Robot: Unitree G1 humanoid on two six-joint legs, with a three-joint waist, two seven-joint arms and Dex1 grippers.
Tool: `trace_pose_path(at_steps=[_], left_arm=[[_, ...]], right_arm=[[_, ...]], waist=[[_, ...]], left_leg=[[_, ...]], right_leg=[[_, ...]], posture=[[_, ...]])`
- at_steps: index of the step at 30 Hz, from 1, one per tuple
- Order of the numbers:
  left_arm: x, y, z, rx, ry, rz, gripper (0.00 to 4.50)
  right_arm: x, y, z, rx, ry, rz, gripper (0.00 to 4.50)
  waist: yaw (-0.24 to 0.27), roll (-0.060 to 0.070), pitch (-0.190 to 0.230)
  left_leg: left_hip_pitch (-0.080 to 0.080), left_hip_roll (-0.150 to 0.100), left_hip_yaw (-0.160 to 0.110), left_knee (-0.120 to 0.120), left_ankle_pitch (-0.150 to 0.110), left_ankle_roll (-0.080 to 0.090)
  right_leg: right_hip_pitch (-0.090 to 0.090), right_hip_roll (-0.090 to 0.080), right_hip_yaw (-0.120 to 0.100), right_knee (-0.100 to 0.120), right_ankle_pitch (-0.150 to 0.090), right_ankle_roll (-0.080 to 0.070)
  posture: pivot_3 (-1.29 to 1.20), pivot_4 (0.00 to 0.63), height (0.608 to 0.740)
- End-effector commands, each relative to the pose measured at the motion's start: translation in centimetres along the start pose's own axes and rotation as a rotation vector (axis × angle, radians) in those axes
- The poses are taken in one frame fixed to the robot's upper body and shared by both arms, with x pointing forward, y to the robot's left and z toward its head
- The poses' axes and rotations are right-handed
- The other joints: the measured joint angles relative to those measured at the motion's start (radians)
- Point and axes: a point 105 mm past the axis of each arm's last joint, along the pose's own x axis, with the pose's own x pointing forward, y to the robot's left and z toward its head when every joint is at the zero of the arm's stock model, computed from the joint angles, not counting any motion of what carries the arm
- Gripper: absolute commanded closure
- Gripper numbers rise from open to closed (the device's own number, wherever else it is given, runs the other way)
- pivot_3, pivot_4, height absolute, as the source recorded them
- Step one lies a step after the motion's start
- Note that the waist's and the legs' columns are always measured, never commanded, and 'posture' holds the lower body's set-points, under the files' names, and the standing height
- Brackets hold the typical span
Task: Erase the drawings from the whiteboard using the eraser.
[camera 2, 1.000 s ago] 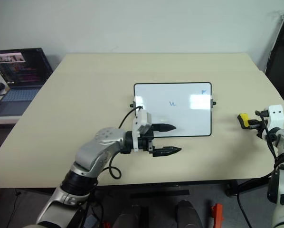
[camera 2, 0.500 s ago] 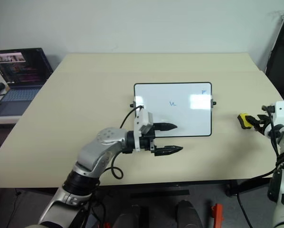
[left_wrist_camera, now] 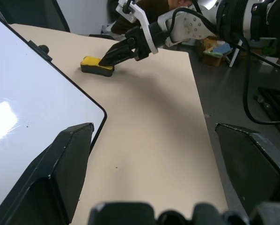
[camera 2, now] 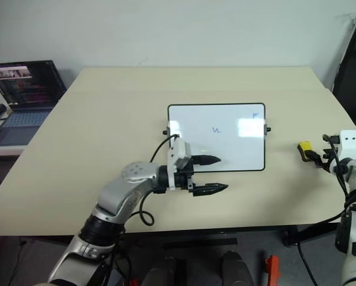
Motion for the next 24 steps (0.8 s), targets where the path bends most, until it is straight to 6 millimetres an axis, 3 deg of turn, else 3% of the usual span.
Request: trace_pose_path(at_steps=[1,14,24], left_arm=[[0.0,0.0,1.0,0.047,-0.028,0.001,0.00],[-0.3,0.4,0.9,0.060,-0.018,0.029,0.00],[-0.2,0.4,0.8,0.064,-0.016,0.021,0.00]], right_arm=[[0.0,0.0,1.2,-0.017,-0.019,0.001,0.66],[-0.7,-0.7,3.8,0.018,-0.117,-0.014,0.66],[0.2,0.7,2.3,0.051,-0.076,0.032,0.66]], waist=[[0.000,0.000,0.000],[0.000,0.000,0.000],[0.000,0.000,0.000]], left_leg=[[0.000,0.000,0.000,0.000,0.000,0.000],[0.000,0.000,0.000,0.000,0.000,0.000],[0.000,0.000,0.000,0.000,0.000,0.000]], right_leg=[[0.000,0.000,0.000,0.000,0.000,0.000],[0.000,0.000,0.000,0.000,0.000,0.000],[0.000,0.000,0.000,0.000,0.000,0.000]], posture=[[0.00,0.150,0.740],[0.00,0.150,0.740],[0.00,0.150,0.740]])
